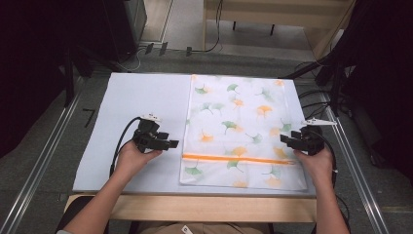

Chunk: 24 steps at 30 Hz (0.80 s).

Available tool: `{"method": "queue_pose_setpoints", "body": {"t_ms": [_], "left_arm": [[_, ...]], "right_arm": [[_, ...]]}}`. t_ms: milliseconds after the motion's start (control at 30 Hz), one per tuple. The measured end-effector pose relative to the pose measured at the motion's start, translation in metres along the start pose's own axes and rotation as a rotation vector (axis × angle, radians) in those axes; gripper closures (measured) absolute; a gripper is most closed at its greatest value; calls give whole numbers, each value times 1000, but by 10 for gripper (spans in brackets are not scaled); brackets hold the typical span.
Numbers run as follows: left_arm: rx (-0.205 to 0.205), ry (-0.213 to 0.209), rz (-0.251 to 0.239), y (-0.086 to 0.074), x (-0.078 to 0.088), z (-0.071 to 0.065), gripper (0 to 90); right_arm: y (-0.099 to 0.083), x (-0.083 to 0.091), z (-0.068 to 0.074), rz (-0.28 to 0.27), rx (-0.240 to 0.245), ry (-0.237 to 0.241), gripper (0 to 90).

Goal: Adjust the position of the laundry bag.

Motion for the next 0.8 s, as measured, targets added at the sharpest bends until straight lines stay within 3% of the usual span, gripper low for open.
{"method": "queue_pose_setpoints", "body": {"t_ms": [433,800], "left_arm": [[15,4,45,2,-27,-12,423],[23,16,66,3,-41,-12,427]], "right_arm": [[-5,0,-5,18,-2,-22,458],[-11,-4,-15,39,-18,-42,434]]}}
Point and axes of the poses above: each handheld gripper's, and its own axes: x roughly backward along the jaws, y roughly out of its top, z roughly to its left, the point moved 5 cm from there along -x, roughly forward along the jaws, and after that the axes turned 6 degrees about x, right-handed, at the moved point
